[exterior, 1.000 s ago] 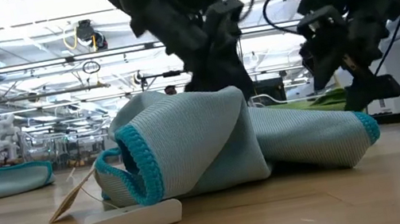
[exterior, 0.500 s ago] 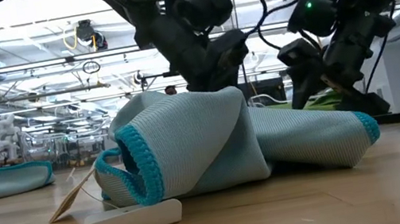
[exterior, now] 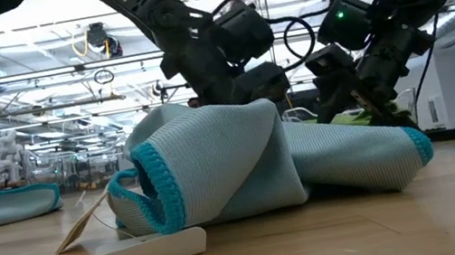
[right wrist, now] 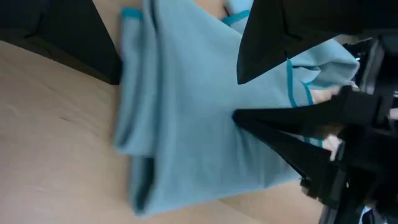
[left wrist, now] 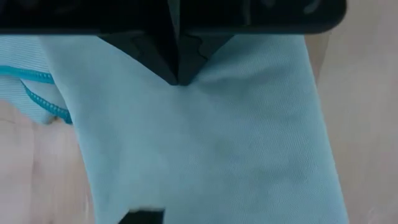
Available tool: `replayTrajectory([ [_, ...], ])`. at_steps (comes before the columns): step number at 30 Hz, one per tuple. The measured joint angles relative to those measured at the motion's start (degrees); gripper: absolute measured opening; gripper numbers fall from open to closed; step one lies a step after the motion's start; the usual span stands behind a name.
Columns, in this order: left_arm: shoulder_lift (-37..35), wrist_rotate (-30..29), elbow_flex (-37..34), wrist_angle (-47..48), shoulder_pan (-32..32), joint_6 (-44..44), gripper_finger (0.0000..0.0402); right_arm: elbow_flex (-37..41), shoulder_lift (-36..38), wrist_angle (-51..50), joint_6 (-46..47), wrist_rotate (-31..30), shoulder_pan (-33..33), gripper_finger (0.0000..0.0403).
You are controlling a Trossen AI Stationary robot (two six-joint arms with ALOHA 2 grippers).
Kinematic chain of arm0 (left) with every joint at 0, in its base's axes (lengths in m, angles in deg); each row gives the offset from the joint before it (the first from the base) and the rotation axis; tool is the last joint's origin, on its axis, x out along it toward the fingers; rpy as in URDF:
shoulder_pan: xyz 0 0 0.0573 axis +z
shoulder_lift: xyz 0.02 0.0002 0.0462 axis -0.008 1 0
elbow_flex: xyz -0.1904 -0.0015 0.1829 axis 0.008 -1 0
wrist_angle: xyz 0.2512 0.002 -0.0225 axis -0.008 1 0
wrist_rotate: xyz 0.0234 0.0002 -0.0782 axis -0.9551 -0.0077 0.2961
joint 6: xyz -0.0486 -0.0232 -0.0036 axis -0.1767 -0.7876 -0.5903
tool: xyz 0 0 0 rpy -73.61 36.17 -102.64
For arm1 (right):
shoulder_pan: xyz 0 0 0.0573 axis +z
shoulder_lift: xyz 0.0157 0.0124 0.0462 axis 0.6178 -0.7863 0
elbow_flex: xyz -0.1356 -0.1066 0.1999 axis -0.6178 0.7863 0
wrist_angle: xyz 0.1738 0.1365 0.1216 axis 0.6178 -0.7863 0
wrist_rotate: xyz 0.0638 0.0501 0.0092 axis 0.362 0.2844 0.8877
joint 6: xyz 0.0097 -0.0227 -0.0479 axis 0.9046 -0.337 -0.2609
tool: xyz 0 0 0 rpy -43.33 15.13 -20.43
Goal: Sort microfiber towel by color & place in baskets
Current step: Put the top blue towel into the left transparent bin
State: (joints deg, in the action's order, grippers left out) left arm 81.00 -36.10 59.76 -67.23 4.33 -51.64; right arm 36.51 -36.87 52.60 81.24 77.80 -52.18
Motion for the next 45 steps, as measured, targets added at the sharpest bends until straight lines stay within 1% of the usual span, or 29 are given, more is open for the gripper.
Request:
replayTrajectory([
  [2,0.1,-0.2,0.0,-0.1,-0.1,0.1,0.0023,0.0,-0.4,0.4,0.1,0.2,0.1,0.0315],
  [6,0.2,-1.0,0.0,-1.5,0.1,0.3,0.0022,0.1,-0.8,5.0,0.5,2.0,0.1,0.0309],
  [10,0.3,-1.0,-0.1,-2.0,0.5,0.5,0.0006,0.2,-1.0,7.9,0.4,4.7,0.1,0.0288],
  [13,0.3,-1.1,-0.1,-2.0,0.9,0.6,0.0005,0.4,-1.2,8.8,-3.1,7.3,0.4,0.0262],
  [15,0.3,-1.3,-0.1,-2.0,1.2,0.8,0.0011,0.4,-1.1,9.2,-5.2,7.5,0.4,0.0237],
  [17,0.3,-1.5,-0.1,-2.0,1.4,1.3,0.0018,0.4,-1.1,9.3,-6.9,6.9,0.3,0.0202],
  [19,0.3,-1.6,-0.1,-2.0,1.5,1.5,0.0019,0.4,-1.2,9.4,-7.9,5.7,0.3,0.0156],
  [23,0.4,-1.7,-0.1,-1.9,1.6,2.2,0.0007,0.4,-2.0,10.2,-8.5,2.2,0.3,0.0042],
  [24,0.4,-1.7,-0.1,-1.9,1.6,2.4,0.0004,0.3,-2.1,10.1,-8.9,1.6,0.3,0.0022],
  [25,0.4,-1.6,-0.1,-1.9,1.7,2.4,0.0004,0.3,-2.3,9.9,-9.3,1.1,0.3,0.0014],
  [28,-0.3,-0.4,-0.2,-0.8,2.2,2.0,0.0013,0.3,-2.6,10.1,-10.0,-1.1,0.3,0.0014],
  [31,-3.0,0.0,-0.2,2.5,3.4,0.5,0.0040,0.3,-2.1,11.5,-11.3,-1.1,0.3,0.0007],
  [33,-5.9,-0.1,-0.3,4.1,4.4,0.1,0.0071,0.3,-0.6,11.7,-12.1,-1.2,0.3,0.0007],
  [36,-10.0,-2.2,-0.2,6.6,5.8,2.1,0.0134,0.3,2.2,11.0,-16.1,-2.3,0.3,0.0006],
  [38,-11.6,-4.4,-0.1,6.4,6.7,4.5,0.0182,0.3,4.6,9.6,-20.8,-3.1,0.5,0.0006],
  [40,-12.0,-4.6,-0.1,5.0,7.8,7.0,0.0229,0.2,6.3,9.2,-25.7,-4.8,1.0,0.0006],
  [42,-12.2,-2.9,-0.1,2.5,9.1,8.1,0.0269,0.3,8.4,6.5,-29.7,-6.0,1.5,0.0006],
  [45,-10.8,1.6,0.0,-0.2,10.9,10.4,0.0310,0.1,10.0,4.3,-33.8,-7.5,2.1,0.0006],
])
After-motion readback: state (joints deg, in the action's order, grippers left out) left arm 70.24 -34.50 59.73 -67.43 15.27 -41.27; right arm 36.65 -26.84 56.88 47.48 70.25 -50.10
